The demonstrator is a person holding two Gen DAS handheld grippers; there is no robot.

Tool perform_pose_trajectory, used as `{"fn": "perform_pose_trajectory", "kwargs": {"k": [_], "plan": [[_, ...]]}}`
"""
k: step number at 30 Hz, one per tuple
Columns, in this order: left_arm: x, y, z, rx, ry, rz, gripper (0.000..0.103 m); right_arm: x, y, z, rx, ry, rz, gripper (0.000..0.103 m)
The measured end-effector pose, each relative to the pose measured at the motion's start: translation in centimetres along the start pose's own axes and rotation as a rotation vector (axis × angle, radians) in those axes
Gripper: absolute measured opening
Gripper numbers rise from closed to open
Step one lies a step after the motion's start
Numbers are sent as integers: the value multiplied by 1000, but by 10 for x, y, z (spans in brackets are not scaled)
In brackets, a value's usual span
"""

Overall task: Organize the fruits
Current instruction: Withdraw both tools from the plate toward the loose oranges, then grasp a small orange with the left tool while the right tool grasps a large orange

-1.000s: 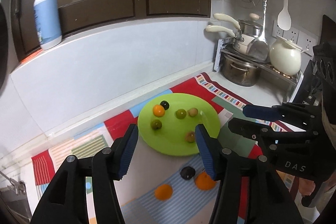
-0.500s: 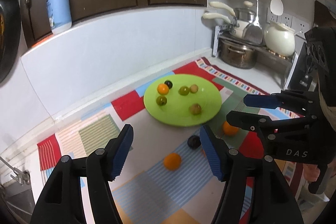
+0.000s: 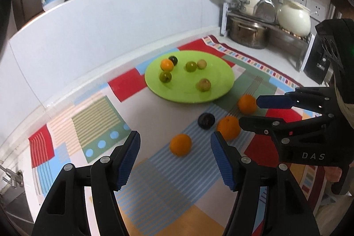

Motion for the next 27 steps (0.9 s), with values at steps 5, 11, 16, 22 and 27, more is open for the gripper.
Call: {"fn": "perform_pose_trajectory", "kwargs": {"k": [5, 11, 16, 22, 27], "plan": [[0, -10, -13, -24, -20, -11, 65, 1, -11, -15, -46, 0, -2, 51], [0, -16, -28, -41, -38, -49, 65, 1, -17, -30, -79, -9, 9, 51], [0, -19, -42, -52, -51, -73, 65, 3, -23, -42, -108, -15, 12, 51], [-2, -23, -59, -75, -58, -81, 65, 5, -26, -56, -136, -18, 17, 51], [-1, -24, -69, -91, -80, -78, 58, 4, -27, -63, -148, -8, 21, 51]]}}
Point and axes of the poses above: each gripper's, at about its wrist camera, not at the fingertips, and z roughly against the way its jaws point, x to its right, y to its top, the point moved 7 cm from there along -z, roughly the way its jaws point, and after that the axes turned 4 degrees about -y, right-handed, at the moved point
